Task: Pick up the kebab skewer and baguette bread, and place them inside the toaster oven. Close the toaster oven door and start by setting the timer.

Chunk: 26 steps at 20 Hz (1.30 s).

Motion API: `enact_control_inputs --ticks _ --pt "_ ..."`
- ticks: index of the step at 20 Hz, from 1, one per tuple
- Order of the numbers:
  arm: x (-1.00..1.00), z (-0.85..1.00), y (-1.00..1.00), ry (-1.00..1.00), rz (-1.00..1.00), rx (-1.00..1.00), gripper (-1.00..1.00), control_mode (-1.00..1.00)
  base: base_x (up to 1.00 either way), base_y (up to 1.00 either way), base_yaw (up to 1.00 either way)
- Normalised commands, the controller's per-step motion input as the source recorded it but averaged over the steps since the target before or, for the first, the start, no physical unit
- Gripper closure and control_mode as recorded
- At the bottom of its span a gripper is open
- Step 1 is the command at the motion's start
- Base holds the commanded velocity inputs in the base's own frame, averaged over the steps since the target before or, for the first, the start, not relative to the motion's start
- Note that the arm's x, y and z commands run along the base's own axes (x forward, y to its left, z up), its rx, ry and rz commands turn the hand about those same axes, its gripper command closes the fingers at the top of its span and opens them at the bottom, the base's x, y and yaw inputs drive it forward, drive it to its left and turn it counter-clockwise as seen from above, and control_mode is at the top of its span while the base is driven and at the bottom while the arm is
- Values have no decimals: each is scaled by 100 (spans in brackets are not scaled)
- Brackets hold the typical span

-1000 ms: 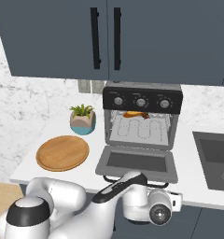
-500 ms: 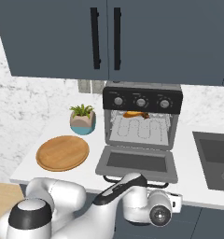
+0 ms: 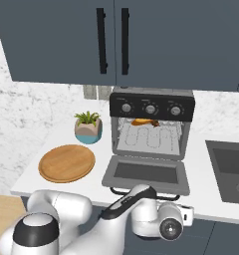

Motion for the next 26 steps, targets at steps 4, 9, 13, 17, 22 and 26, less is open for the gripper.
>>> enact_control_inputs --ticks 4,9,13,17,22,26 --pt "10 -11 4 0 2 0 -100 -100 0 0 0" --pt "7 -15 13 0 1 0 -100 -100 0 0 0" --pt "8 -12 21 0 0 0 -100 -100 0 0 0" --pt "13 -2 22 0 0 0 -100 -100 0 0 0" --pt "16 -1 21 0 0 0 -100 -100 0 0 0" --pt "15 -7 18 0 0 0 -100 -100 0 0 0"
